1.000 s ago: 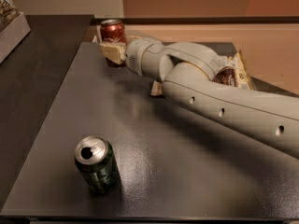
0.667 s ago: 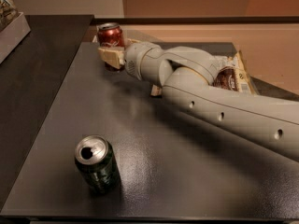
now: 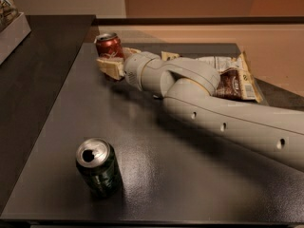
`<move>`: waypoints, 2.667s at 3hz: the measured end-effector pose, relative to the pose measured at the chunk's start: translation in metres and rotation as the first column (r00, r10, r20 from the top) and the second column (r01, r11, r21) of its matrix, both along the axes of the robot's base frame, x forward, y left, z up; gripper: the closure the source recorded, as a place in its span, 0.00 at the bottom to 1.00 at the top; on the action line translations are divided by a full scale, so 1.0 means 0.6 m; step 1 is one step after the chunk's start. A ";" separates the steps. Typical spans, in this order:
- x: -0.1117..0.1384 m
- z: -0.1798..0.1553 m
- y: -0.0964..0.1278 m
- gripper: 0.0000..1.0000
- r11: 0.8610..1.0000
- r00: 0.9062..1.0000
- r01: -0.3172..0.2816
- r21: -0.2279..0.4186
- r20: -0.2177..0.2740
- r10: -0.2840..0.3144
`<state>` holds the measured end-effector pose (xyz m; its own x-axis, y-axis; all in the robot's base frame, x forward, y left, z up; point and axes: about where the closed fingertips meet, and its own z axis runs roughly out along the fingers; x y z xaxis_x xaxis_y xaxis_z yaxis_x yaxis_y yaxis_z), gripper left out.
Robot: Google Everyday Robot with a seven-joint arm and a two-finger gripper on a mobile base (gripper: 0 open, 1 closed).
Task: Place coke can upright
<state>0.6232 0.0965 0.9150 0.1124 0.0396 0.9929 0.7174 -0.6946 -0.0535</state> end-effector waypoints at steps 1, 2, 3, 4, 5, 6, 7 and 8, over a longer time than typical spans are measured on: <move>-0.010 -0.008 0.004 1.00 1.000 1.000 -0.019 0.011 0.014 0.019; -0.018 -0.017 0.009 1.00 0.999 0.999 -0.039 0.021 0.034 0.039; -0.025 -0.025 0.013 1.00 0.998 0.998 -0.052 0.024 0.046 0.051; -0.031 -0.035 0.020 1.00 0.998 0.997 -0.064 0.019 0.051 0.063; -0.034 -0.042 0.020 0.82 0.998 0.996 -0.066 0.014 0.058 0.065; -0.035 -0.048 0.017 0.59 0.998 0.995 -0.066 0.014 0.072 0.065; -0.036 -0.045 0.020 0.36 0.998 0.995 -0.068 0.012 0.075 0.067; -0.037 -0.043 0.023 0.12 0.997 0.995 -0.071 0.012 0.078 0.069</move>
Offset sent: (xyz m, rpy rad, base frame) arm -0.0211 0.0163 -0.0291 0.0379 -0.0562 0.0525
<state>0.6007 0.1100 0.8892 0.0329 0.0305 0.9990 0.7666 -0.6421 -0.0056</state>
